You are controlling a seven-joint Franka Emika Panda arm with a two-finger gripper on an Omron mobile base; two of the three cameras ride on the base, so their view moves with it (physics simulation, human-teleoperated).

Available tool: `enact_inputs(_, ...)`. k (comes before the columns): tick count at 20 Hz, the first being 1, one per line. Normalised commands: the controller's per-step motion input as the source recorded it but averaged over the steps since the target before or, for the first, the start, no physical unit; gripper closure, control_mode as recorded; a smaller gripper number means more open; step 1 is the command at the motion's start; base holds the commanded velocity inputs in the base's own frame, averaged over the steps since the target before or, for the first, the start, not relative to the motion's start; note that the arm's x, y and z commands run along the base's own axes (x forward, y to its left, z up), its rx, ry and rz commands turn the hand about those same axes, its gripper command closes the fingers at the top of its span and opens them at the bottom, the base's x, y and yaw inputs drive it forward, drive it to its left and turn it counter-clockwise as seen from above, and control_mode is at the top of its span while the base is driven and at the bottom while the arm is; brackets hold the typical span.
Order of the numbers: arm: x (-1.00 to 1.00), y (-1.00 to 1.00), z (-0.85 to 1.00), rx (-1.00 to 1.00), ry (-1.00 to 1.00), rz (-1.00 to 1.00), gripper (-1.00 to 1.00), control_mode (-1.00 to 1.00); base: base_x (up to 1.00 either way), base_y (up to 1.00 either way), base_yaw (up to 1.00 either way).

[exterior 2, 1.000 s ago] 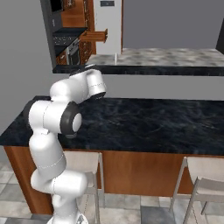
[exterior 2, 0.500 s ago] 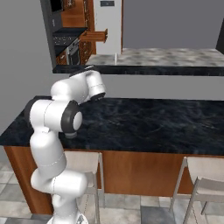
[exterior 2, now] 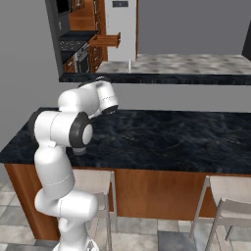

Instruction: Take a straw from the drawer in front and place it inside the glass cup on the dining counter.

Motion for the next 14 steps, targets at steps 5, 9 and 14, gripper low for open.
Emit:
enact_inputs(5,0.02,0.00,-0.05,0.00,0.00,0.01,1.00,-1.00,0.00,0.00,0.00)
enact_inputs(9,0.00,0.01,0.00,0.00,-0.03,0.01,1.00,-1.00,0.00,0.00,0.00)
enact_inputs(14,0.05,0.01,0.00,0.00,-0.05,0.01,1.00,-1.00,0.00,0.00,0.00)
